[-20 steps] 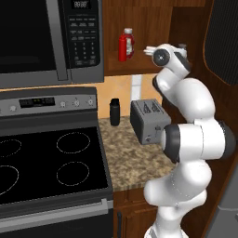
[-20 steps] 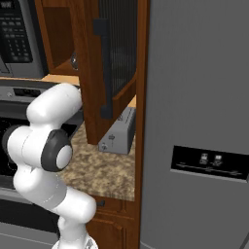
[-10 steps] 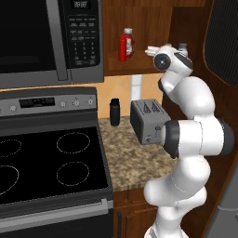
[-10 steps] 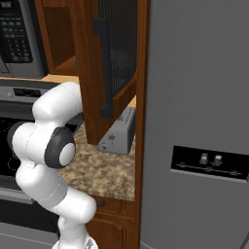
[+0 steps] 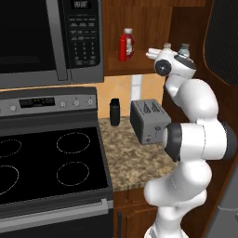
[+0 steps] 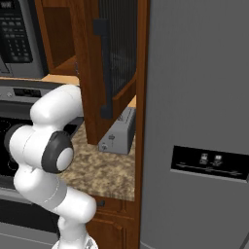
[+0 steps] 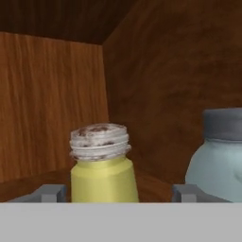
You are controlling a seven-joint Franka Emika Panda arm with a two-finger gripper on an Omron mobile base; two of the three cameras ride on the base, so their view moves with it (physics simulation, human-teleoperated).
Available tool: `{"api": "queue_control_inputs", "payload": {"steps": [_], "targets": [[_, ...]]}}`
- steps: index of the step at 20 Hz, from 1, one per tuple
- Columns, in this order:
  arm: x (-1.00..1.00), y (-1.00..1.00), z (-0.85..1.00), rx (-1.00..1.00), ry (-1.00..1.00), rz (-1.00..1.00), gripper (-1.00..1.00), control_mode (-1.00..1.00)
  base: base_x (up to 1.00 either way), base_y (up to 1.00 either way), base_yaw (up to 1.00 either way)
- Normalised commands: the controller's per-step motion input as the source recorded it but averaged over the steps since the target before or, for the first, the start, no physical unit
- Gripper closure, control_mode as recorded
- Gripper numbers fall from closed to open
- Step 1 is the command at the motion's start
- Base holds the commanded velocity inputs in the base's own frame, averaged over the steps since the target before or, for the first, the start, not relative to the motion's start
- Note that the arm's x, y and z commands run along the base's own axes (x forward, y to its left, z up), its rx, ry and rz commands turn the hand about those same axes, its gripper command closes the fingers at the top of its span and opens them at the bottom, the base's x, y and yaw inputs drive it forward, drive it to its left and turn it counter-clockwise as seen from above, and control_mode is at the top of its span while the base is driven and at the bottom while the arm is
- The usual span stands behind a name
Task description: Put the shaker and condiment bottle from the counter next to their counterparts in the cabinet.
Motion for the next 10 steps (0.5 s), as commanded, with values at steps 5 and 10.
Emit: {"api": "queue_control_inputs", "payload": {"steps": [5, 10], "targets": [[-0.26, 0.08, 0.18, 0.00, 0.00, 0.00, -1.00, -1.00, 0.00, 0.00, 0.00], [-0.28, 0.24, 0.27, 0.00, 0.01, -0.01, -1.00, -1.00, 0.00, 0.00, 0.00]]}}
